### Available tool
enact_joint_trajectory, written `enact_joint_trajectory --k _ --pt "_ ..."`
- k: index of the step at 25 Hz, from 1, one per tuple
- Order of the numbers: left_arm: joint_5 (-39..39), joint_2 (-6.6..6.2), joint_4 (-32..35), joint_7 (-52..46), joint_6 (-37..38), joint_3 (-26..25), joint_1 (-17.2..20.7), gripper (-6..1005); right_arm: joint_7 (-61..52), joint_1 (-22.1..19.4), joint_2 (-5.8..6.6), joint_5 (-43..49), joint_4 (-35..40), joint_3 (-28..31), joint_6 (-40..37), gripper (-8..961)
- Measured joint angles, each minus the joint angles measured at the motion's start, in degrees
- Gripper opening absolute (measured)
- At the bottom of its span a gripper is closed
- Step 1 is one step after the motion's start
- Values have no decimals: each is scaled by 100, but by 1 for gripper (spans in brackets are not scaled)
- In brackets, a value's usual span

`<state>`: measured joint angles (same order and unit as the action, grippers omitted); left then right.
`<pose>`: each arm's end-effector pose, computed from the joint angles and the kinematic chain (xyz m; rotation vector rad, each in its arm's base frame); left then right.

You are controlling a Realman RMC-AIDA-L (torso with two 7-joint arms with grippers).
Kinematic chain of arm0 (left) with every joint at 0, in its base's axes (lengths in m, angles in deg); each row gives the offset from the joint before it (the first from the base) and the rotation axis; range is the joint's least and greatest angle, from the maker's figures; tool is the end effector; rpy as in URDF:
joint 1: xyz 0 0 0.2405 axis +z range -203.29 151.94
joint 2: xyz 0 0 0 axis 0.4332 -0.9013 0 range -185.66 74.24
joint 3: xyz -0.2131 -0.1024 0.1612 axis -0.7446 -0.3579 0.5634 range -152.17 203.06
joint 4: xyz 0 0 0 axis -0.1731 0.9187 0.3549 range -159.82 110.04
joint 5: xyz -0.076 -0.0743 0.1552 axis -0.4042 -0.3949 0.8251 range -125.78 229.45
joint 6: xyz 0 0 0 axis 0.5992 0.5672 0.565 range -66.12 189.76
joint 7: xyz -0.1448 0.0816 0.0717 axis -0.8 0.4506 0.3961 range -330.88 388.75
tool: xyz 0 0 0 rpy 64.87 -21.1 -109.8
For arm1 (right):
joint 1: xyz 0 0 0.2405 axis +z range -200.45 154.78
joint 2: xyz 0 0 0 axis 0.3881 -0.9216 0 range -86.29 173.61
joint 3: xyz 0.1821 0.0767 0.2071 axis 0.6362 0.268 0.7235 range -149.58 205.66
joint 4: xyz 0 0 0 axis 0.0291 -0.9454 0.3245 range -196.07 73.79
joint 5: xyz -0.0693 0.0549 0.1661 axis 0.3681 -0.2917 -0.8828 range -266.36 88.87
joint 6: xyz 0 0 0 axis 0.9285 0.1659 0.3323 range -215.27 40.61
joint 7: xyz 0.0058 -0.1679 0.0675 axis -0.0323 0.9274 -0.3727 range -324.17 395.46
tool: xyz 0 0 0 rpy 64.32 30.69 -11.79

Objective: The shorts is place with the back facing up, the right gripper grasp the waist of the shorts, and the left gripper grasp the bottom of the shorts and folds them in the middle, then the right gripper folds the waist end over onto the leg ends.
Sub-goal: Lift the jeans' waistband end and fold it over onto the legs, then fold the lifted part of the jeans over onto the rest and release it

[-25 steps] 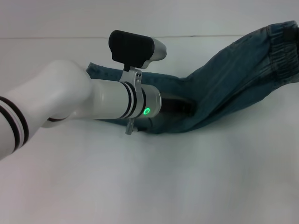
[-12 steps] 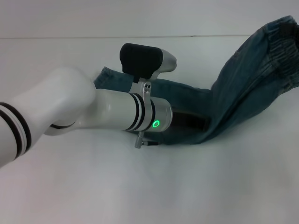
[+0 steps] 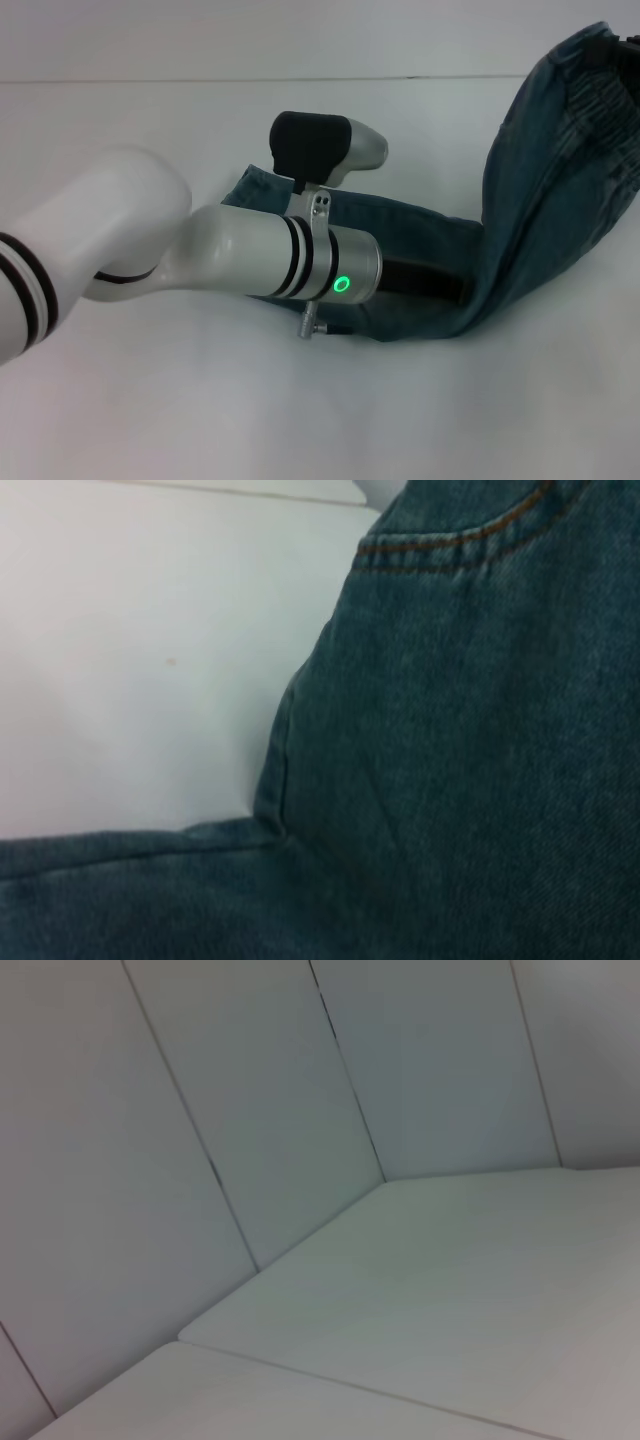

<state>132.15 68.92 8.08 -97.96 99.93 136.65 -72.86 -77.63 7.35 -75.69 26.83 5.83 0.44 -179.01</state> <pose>-0.1378 0.3586 -0.2166 -2.7090 -1.2249 -0.3411 0.2385 0.3800 0.0704 -2.3334 0.9005 0.7685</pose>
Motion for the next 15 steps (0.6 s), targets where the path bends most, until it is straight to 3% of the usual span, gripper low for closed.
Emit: enact_joint_trajectory --k 6,7,11,15 --pt "-30 0 -17 267 75 -570 133 76 -82 87 0 7 -29 -224 60 77" --pt "-18 -1 -24 560 25 -1028 270 77 -93 99 0 7 -36 -273 75 77" --pt "4 -26 -28 985 14 -1740 437 82 -179 180 0 14 -44 -516 162 78" --pt "23 -35 33 1569 -38 -2564 669 210 -277 259 0 28 -50 -837 343 80"
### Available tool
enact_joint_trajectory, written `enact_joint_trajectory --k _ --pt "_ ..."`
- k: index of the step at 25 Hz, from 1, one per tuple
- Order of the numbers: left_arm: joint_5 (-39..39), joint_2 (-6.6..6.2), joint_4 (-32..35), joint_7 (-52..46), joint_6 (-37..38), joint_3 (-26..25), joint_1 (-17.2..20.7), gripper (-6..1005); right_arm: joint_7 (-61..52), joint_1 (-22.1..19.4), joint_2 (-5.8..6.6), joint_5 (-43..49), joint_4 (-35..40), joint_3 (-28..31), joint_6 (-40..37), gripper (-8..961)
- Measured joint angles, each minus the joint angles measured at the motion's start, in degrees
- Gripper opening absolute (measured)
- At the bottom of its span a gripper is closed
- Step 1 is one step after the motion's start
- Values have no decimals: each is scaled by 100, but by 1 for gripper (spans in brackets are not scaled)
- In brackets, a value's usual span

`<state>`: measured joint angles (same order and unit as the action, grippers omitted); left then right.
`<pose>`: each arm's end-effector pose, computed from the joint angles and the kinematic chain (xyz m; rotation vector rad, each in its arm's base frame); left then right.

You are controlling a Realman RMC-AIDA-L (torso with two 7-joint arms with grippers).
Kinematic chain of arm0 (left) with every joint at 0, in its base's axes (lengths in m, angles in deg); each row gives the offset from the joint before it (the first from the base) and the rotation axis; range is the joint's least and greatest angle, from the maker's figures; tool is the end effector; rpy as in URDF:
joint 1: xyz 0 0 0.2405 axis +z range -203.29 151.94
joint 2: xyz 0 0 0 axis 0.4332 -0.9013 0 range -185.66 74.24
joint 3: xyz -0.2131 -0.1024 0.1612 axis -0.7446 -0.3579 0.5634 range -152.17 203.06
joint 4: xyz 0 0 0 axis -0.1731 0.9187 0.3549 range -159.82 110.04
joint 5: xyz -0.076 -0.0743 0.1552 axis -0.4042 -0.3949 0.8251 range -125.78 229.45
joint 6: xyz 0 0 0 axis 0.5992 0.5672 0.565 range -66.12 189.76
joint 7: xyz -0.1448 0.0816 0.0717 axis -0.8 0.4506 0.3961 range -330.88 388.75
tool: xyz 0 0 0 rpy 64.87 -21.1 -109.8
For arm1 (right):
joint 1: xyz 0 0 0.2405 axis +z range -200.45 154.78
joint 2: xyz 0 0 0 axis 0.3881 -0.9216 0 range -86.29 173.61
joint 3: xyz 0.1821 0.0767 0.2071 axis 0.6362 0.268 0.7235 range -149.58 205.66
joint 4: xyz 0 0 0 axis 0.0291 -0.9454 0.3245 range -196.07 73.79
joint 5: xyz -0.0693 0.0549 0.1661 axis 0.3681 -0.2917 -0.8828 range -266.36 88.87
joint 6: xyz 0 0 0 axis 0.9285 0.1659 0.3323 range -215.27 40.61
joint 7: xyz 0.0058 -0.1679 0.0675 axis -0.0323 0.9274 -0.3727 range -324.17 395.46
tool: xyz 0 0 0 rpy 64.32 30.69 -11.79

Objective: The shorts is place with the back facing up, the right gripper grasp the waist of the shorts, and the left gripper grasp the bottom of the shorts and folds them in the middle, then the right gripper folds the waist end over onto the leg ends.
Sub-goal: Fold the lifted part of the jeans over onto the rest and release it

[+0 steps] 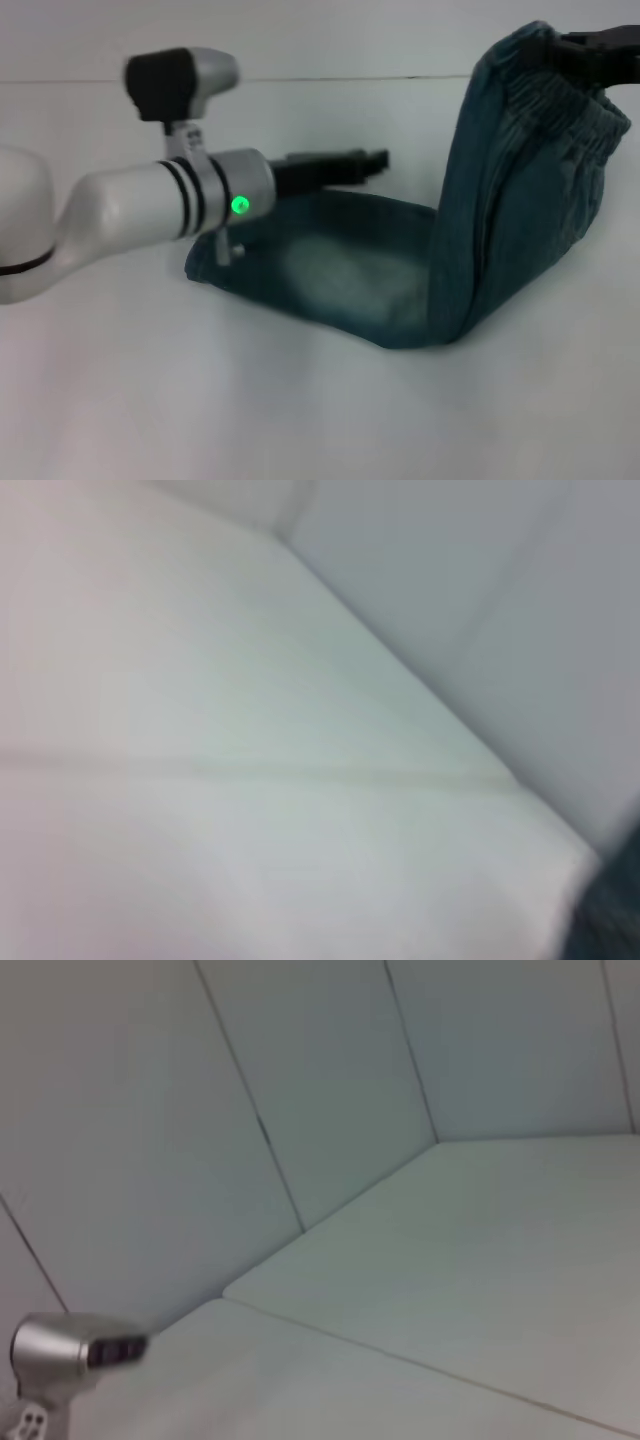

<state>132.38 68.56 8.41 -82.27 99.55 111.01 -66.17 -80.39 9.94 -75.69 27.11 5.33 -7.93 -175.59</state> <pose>-0.1743 0.4184 -0.1483 -2.3537 -1.2278 -0.6670 0.2109 0.3946 0.0465 -2.4385 0.8751 0.7103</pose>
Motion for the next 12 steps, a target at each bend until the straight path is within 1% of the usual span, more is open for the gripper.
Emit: enact_joint_trajectory --k 2,3,4,7,10,11,12 --pt "-3 8 87 240 -86 -372 115 276 -100 69 0 3 -13 -251 155 80" --pt "-7 13 127 309 -143 -459 157 311 -144 102 0 5 -29 -387 217 81" --pt "-9 23 286 436 -399 -604 262 345 -196 149 1 12 -62 -543 314 81" --pt "8 32 469 544 -809 -684 360 448 -333 341 3 84 -206 -946 553 82" --pt "9 32 564 782 -1307 -769 397 448 -497 684 -3 197 -513 -1450 868 83" --pt "9 31 584 875 -1497 -804 396 448 -497 684 -3 197 -513 -1450 868 83" --pt "8 26 596 937 -1623 -832 390 448 -559 846 -8 215 -675 -1725 1050 84"
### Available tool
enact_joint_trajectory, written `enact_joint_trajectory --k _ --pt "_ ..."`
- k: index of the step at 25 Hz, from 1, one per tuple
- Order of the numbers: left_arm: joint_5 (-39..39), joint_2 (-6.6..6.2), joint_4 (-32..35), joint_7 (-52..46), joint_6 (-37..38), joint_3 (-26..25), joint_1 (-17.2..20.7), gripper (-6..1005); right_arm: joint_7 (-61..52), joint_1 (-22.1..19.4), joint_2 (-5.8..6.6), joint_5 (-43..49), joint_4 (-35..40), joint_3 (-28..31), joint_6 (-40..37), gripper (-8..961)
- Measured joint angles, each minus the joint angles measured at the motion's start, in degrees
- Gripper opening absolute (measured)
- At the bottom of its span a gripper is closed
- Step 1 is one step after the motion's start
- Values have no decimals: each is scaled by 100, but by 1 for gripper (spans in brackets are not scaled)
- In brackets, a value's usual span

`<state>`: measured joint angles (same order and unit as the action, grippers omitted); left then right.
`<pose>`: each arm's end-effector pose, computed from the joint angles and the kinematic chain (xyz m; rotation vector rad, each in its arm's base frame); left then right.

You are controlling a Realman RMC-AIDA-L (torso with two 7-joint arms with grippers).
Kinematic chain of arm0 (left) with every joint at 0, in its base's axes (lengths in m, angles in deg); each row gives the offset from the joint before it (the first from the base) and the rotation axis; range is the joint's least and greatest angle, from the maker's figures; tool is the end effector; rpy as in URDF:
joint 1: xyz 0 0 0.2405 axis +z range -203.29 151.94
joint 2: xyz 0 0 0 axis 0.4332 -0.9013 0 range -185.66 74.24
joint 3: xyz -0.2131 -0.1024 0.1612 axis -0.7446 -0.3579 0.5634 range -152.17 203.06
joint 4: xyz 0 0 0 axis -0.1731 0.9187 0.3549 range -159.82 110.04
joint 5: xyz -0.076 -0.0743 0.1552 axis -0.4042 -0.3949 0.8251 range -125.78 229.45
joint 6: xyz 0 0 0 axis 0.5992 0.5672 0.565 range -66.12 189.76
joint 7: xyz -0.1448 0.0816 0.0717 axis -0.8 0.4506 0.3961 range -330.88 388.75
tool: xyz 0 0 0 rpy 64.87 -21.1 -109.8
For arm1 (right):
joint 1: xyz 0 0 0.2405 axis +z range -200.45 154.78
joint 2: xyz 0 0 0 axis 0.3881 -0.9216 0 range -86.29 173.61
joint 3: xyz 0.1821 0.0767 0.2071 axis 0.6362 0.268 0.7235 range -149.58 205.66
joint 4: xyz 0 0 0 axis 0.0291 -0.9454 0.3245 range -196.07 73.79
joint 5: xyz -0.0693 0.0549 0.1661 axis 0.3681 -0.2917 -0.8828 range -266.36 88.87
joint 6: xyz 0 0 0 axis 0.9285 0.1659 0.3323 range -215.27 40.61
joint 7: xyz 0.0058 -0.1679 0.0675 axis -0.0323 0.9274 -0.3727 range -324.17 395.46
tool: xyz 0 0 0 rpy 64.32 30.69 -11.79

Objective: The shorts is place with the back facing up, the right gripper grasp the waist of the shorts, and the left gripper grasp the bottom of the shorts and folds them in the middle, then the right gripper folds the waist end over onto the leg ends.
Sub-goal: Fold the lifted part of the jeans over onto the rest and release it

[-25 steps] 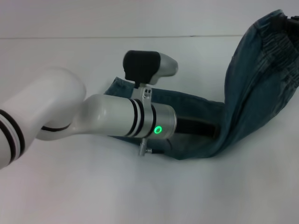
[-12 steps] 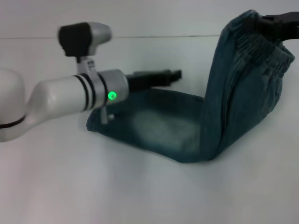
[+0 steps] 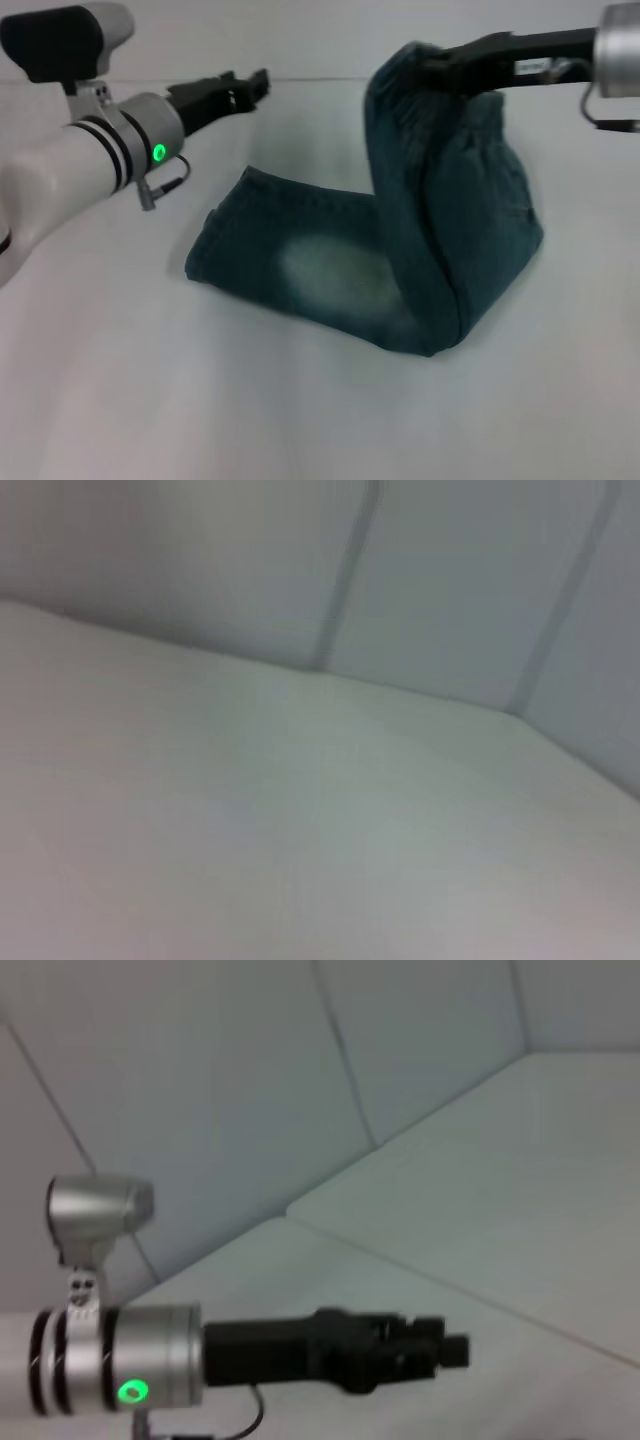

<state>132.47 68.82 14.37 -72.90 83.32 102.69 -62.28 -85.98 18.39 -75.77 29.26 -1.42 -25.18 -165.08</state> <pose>-0.2170 0.4635 -0.0843 -1.9748 -1.0602 -0.6384 0.1542 0.4233 -0.0203 -2.6270 0.8422 0.5390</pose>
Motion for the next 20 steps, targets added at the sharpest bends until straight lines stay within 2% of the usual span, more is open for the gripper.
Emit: enact_joint_trajectory --k 1,7,14,20 --pt "0 -4 18 79 -183 -28 -8 448 0 0 0 0 0 0 0 84" --pt "7 -17 283 365 -973 -121 9 448 -174 506 -18 7 -515 -887 496 86" --pt "71 -17 524 478 -1261 -134 34 448 -281 1263 -53 0 -1388 -1762 996 88" --pt "80 -17 579 516 -1388 -94 24 449 -287 1664 -78 -6 -1879 -2253 1305 90"
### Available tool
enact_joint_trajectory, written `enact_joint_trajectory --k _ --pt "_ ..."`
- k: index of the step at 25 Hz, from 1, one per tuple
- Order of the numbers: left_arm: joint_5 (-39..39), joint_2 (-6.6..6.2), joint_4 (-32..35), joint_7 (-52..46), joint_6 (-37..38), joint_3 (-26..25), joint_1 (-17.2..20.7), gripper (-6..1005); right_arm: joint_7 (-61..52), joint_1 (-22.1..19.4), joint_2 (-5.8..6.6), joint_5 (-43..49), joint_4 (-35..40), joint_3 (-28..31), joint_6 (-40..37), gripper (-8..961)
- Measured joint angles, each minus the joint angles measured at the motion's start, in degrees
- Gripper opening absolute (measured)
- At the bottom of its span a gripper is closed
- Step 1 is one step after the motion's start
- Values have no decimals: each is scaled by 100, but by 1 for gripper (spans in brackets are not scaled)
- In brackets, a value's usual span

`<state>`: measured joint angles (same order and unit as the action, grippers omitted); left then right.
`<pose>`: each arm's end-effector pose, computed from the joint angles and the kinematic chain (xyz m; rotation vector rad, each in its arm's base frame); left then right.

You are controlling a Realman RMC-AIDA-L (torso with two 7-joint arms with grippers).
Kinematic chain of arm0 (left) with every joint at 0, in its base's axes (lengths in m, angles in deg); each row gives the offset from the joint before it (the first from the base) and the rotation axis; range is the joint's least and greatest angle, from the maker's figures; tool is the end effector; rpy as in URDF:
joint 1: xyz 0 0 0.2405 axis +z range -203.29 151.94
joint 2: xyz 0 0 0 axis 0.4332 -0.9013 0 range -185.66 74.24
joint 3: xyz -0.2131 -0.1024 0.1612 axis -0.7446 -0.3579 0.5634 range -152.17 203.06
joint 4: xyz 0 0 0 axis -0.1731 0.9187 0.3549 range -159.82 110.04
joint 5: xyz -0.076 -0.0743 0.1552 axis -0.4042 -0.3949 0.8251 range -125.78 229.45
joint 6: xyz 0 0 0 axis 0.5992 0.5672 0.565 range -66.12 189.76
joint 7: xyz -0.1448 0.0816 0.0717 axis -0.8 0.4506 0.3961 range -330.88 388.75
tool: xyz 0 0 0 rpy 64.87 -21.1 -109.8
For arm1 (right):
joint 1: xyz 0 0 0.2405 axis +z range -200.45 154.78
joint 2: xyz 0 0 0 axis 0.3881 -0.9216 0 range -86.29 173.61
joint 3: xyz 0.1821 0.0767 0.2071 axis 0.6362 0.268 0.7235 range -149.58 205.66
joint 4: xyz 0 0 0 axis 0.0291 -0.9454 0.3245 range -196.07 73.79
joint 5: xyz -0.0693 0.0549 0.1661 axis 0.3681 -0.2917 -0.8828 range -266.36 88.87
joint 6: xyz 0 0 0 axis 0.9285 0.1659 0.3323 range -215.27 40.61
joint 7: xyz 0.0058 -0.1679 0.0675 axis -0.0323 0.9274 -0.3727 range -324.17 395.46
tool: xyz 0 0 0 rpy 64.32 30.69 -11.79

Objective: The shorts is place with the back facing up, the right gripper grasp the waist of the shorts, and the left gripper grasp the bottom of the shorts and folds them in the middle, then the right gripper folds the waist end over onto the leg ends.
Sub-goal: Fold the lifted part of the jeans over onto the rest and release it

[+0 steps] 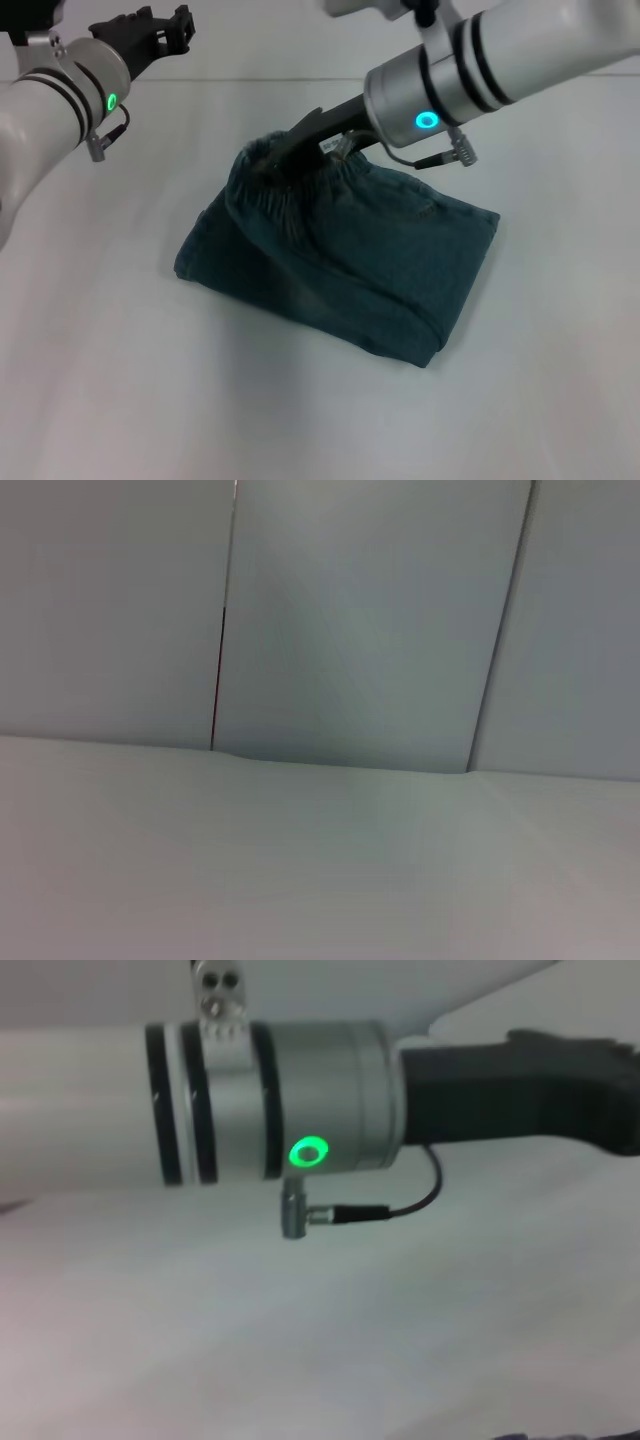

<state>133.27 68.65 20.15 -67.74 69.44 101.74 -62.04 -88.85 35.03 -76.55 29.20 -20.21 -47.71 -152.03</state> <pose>-0.2244 0.4890 -0.0338 -1.7609 -0.8876 -0.5550 0.0916 0.4242 -0.1262 -2.8878 0.6822 0.1634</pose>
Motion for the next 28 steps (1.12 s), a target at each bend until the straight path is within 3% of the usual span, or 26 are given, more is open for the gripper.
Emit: enact_joint_trajectory --k 6,22,25,28 --pt "4 4 43 3 19 106 -2 449 -2 288 -8 16 -326 -401 150 92" --pt "4 9 9 9 32 387 -12 448 -18 267 6 377 -331 -513 310 97" --pt "4 9 -1 9 31 401 -21 448 20 239 16 403 -298 -515 406 322" --pt "4 12 -7 9 29 403 -24 448 58 225 22 481 -203 -518 484 469"
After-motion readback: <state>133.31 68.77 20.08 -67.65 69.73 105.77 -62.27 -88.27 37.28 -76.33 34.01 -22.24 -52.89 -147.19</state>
